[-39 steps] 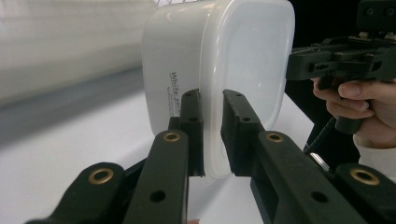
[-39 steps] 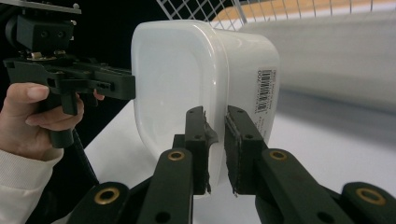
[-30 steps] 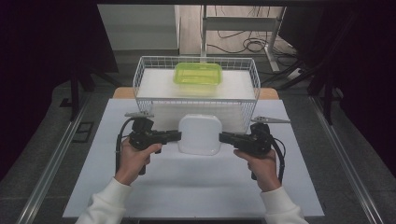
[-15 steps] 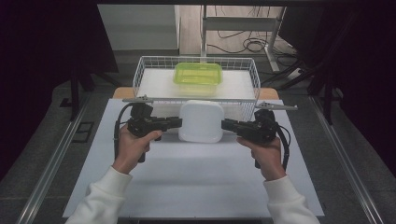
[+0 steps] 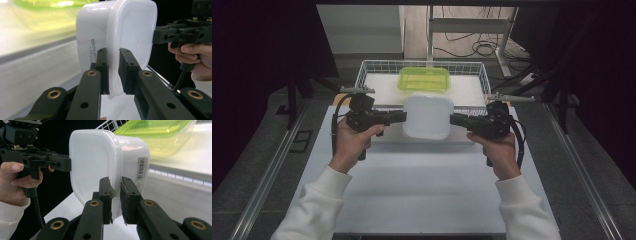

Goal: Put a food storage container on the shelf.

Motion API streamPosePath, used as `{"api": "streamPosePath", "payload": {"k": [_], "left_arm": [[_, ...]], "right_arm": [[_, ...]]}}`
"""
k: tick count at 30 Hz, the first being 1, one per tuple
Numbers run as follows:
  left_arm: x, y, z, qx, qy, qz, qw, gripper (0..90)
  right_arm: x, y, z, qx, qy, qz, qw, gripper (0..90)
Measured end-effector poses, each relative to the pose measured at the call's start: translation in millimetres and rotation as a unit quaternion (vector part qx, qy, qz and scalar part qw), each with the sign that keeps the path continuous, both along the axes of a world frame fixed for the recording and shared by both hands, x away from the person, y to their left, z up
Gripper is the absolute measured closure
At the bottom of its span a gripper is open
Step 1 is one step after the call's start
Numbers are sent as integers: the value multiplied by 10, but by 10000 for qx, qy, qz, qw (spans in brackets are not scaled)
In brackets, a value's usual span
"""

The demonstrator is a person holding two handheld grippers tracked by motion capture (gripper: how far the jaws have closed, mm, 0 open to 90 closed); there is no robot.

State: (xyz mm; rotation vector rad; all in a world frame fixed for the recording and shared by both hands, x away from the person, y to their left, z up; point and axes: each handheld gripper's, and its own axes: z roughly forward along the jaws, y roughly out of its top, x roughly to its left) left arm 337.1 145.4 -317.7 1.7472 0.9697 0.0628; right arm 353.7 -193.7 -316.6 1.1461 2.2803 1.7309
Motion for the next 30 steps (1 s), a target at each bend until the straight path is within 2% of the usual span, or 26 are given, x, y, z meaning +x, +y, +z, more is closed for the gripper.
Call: {"api": "streamPosePath", "payload": {"k": [2, 3, 4, 5, 6, 7, 8, 9, 12, 14, 15, 18, 19, 20, 23, 25, 27, 29, 30], "left_arm": [[48, 6, 71, 4, -18, 6, 10000, 790], [107, 19, 145, -24, -26, 14, 10000, 790], [107, 19, 145, -24, -26, 14, 10000, 790], [166, 33, 228, -15, -55, 37, 10000, 791], [166, 33, 228, -15, -55, 37, 10000, 791], [199, 41, 281, 6, -68, 47, 10000, 791], [219, 45, 312, 9, -80, 53, 10000, 791], [278, 57, 392, 36, -96, 65, 9999, 791], [341, 69, 468, 25, -107, 75, 9999, 791], [456, 98, 567, -63, -59, 63, 9999, 791], [456, 98, 567, -63, -59, 63, 9999, 791], [575, 99, 656, -24, -50, 110, 9999, 792], [616, 98, 679, -14, -56, 123, 9999, 792], [697, 98, 716, 12, -8, 133, 9999, 792], [765, 104, 739, 12, 51, 126, 9999, 791], [871, 114, 775, -60, 143, 106, 9998, 791], [901, 118, 783, -91, 176, 89, 9998, 792], [1004, 122, 790, -140, 302, 114, 9994, 792], [1004, 122, 790, -140, 302, 114, 9994, 792]], "right_arm": [[26, 2, 29, 3, -18, -4, 10000, 793], [88, 9, 100, 27, -24, 13, 10000, 793], [88, 9, 100, 27, -24, 13, 10000, 793], [154, 25, 183, 34, -23, 16, 10000, 793], [154, 25, 183, 34, -23, 16, 10000, 793], [225, 46, 278, 8, -30, 11, 10000, 793], [225, 46, 278, 8, -30, 11, 10000, 793], [285, 58, 346, 6, -29, 25, 10000, 793], [354, 70, 419, 25, -16, 32, 10000, 793], [473, 71, 516, 175, 39, 75, 9998, 795], [473, 71, 516, 175, 39, 75, 9998, 795], [643, 87, 617, 215, 103, 59, 9997, 795], [643, 87, 617, 215, 103, 59, 9997, 795], [735, 95, 649, 196, 163, 31, 9997, 795], [805, 102, 674, 204, 245, 21, 9995, 794], [898, 98, 700, 253, 307, 31, 9992, 795], [931, 90, 706, 299, 327, 64, 9990, 795], [1027, 74, 723, 427, 476, 79, 9979, 797], [1027, 74, 723, 427, 476, 79, 9979, 797]]}}
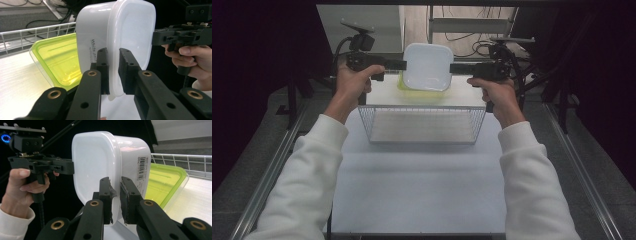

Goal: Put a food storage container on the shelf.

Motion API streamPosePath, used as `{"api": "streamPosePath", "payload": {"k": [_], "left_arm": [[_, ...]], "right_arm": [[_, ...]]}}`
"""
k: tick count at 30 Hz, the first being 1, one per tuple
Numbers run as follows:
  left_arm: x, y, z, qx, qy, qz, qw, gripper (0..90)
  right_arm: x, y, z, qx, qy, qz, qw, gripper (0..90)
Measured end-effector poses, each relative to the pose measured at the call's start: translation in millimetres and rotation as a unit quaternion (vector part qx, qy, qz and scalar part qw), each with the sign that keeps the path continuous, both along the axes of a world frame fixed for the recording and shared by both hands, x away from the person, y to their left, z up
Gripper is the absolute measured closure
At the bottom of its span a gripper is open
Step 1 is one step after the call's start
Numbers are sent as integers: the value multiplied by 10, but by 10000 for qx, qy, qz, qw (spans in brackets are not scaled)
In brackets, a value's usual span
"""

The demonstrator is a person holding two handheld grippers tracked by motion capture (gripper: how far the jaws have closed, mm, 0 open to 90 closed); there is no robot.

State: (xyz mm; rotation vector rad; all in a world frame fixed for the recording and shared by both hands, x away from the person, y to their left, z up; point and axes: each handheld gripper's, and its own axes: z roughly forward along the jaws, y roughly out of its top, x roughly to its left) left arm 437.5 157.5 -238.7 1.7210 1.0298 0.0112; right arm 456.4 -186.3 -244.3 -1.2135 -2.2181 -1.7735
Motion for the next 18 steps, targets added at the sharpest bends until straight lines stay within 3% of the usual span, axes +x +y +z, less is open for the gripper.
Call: {"api": "streamPosePath", "payload": {"k": [2, 8, 12, 18], "left_arm": [[108, 13, -30, -22, 164, 32, 9999, 792], [249, 48, -105, -108, 443, 105, 9989, 791], [325, 71, -153, -168, 596, 146, 9980, 791], [444, 136, -213, -471, 949, 114, 9943, 790]], "right_arm": [[92, 18, -8, -33, 119, -43, 9999, 797], [281, 68, -78, -33, 435, -70, 9990, 796], [337, 92, -102, -50, 516, -83, 9986, 795], [436, 91, -114, 49, 739, -88, 9972, 791]]}}
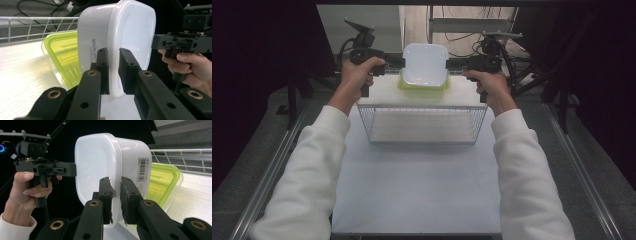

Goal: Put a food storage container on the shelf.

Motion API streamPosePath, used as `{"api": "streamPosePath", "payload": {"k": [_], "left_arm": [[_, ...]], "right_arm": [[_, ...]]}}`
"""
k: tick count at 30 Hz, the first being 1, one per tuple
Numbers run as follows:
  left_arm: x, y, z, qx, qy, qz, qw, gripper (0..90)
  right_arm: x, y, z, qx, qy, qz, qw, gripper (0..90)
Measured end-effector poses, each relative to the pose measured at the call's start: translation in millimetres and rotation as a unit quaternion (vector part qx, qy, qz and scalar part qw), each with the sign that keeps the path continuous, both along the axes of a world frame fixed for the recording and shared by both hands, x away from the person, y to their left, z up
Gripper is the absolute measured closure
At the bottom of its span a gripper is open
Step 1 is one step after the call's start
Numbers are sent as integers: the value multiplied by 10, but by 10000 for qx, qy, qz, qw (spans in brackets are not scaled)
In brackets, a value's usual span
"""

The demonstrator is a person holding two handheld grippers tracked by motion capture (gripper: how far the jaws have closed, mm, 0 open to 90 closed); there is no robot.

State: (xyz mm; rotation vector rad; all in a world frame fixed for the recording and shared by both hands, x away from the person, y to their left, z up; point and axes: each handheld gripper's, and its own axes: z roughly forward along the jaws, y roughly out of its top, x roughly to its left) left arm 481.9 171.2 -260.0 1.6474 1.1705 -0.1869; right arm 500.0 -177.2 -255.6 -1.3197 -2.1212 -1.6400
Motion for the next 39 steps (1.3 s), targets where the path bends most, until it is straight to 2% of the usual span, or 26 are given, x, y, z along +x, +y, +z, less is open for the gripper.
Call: {"api": "streamPosePath", "payload": {"k": [3, 4, 5, 6, 7, 8, 10, 13, 14, 15, 16, 19, 20, 21, 26, 28, 30, 32, 33, 34, 37, 38, 39], "left_arm": [[35, 28, -20, -104, 91, 11, 9999, 789], [82, 61, -45, -285, 251, 27, 9993, 788], [82, 61, -45, -285, 251, 27, 9993, 789], [110, 74, -60, -390, 327, 29, 9987, 789], [147, 81, -79, -507, 404, 54, 9979, 789], [147, 81, -79, -507, 404, 54, 9979, 789], [194, 91, -106, -675, 506, 106, 9964, 788], [230, 104, -137, -825, 597, 146, 9947, 786], [256, 111, -159, -925, 647, 176, 9935, 782], [256, 111, -159, -925, 647, 176, 9935, 780], [289, 111, -187, -1016, 702, 230, 9921, 776], [319, 99, -218, -979, 733, 330, 9919, 758], [334, 104, -241, -1058, 750, 355, 9909, 758], [341, 108, -253, -1108, 746, 368, 9904, 758], [345, 126, -291, -1233, 737, 340, 9890, 750], [338, 120, -302, -1258, 724, 325, 9889, 732], [328, 104, -305, -1194, 683, 278, 9901, 680], [292, 95, -281, -1169, 480, 256, 9917, 620], [292, 95, -281, -1169, 480, 256, 9917, 582], [258, 106, -249, -1149, 344, 292, 9924, 541], [172, 143, -173, -1067, 67, 348, 9937, 466], [172, 143, -173, -1067, 67, 348, 9937, 448], [137, 152, -152, -1023, -3, 366, 9941, 448]], "right_arm": [[22, 15, 15, 37, 86, -23, 10000, 789], [52, 31, 26, 91, 236, -83, 9996, 785], [52, 31, 26, 91, 236, -83, 9996, 785], [66, 31, 24, 125, 318, -100, 9994, 783], [111, 28, 4, 180, 531, -163, 9983, 768], [111, 28, 4, 180, 531, -163, 9983, 768], [174, 11, -36, 349, 715, -239, 9965, 765], [205, 7, -60, 461, 777, -287, 9955, 762], [238, 2, -85, 563, 862, -338, 9941, 756], [238, 2, -85, 563, 862, -338, 9941, 756], [273, 0, -114, 618, 927, -386, 9930, 748], [305, 2, -150, 620, 971, -439, 9924, 736], [320, 3, -169, 626, 1009, -486, 9917, 733], [337, 0, -189, 741, 1056, -506, 9904, 733], [360, -4, -222, 872, 1101, -522, 9887, 731], [352, 4, -219, 848, 1082, -540, 9890, 723], [341, 20, -215, 798, 1015, -558, 9901, 692], [322, 31, -203, 797, 962, -578, 9905, 649], [322, 31, -203, 797, 962, -578, 9905, 649], [296, 38, -183, 713, 818, -659, 9919, 596], [246, 42, -143, 576, 568, -726, 9941, 526], [214, 39, -125, 477, 440, -746, 9951, 510], [214, 39, -125, 477, 440, -746, 9951, 510]]}}
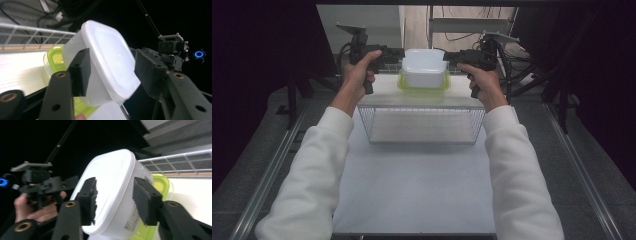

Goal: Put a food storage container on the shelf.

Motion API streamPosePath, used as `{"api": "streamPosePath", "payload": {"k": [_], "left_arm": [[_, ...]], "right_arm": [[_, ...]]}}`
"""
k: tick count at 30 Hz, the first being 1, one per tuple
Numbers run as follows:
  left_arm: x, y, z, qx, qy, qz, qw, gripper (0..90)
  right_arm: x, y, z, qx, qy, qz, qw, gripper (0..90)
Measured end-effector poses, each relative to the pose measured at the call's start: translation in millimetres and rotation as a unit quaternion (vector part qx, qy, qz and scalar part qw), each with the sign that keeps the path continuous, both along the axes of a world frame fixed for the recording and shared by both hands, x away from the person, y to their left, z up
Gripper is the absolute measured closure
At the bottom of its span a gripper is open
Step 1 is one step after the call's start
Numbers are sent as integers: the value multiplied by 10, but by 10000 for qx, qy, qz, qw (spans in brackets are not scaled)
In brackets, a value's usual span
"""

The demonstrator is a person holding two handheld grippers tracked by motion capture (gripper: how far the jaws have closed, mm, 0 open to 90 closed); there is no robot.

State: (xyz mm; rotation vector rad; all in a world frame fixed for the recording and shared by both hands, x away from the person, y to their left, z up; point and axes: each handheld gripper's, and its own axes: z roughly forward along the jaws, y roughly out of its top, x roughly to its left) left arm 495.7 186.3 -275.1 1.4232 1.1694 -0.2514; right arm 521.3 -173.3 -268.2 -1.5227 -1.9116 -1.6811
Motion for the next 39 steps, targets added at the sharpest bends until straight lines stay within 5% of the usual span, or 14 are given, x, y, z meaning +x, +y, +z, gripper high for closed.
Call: {"api": "streamPosePath", "payload": {"k": [3, 6, 7, 14, 15, 21, 22, 25, 26, 29, 34, 35, 39], "left_arm": [[-172, 23, 58, 306, -378, 6, 9988, 392], [-274, 34, 54, 303, -549, -17, 9980, 378], [-377, 43, 40, 452, -675, 1, 9967, 372], [-722, 108, -43, 809, -1003, -103, 9916, 353], [-867, 121, -85, 926, -1094, -186, 9895, 350], [-1194, 128, -168, 1247, -1305, -306, 9831, 344], [-1331, 123, -208, 1296, -1377, -346, 9813, 343], [-1447, 105, -254, 1411, -1462, -389, 9784, 341], [-1587, 75, -334, 1562, -1577, -394, 9743, 341], [-1745, 48, -501, 1705, -1672, -424, 9701, 336], [-1946, 69, -780, 1771, -1728, -308, 9684, 332], [-2033, 84, -933, 1798, -1756, -274, 9675, 327], [-2133, 114, -1184, 1792, -1707, -183, 9687, 308]], "right_arm": [[-147, -50, 51, -186, -373, -14, 9991, 461], [-268, -126, 64, -222, -540, 38, 9983, 434], [-309, -154, 64, -275, -603, 66, 9978, 426], [-635, -344, 67, -486, -1017, 182, 9935, 406], [-749, -402, 51, -560, -1157, 222, 9915, 406], [-1053, -517, -15, -757, -1424, 376, 9862, 402], [-1200, -543, -61, -930, -1552, 475, 9823, 394], [-1376, -604, -164, -1157, -1670, 515, 9778, 390], [-1444, -642, -221, -1211, -1708, 528, 9764, 389], [-1594, -732, -380, -1328, -1820, 512, 9729, 389], [-1785, -816, -614, -1469, -1892, 514, 9695, 384], [-1905, -862, -771, -1495, -1881, 555, 9691, 380], [-2047, -881, -1003, -1549, -1852, 640, 9683, 367]]}}
